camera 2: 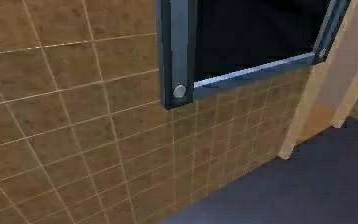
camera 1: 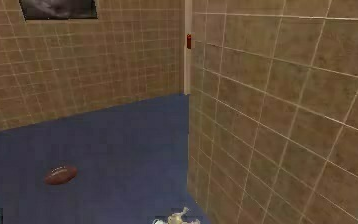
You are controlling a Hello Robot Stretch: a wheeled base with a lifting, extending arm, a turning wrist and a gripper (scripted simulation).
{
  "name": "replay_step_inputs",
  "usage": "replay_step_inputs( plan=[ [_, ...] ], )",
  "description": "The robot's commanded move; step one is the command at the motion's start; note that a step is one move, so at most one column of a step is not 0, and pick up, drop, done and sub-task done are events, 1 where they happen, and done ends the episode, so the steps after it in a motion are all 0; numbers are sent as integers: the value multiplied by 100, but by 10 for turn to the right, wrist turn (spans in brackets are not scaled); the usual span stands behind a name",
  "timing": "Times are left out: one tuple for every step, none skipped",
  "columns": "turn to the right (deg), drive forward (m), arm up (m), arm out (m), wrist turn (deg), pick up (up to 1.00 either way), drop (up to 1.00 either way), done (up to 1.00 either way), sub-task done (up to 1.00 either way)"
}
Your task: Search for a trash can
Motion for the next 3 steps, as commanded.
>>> replay_step_inputs(
  plan=[
    [-450,0,0,0,0,0,0,0,0],
    [-450,0,0,0,0,0,0,0,0],
    [-450,0,0,0,0,0,0,0,0]
  ],
)
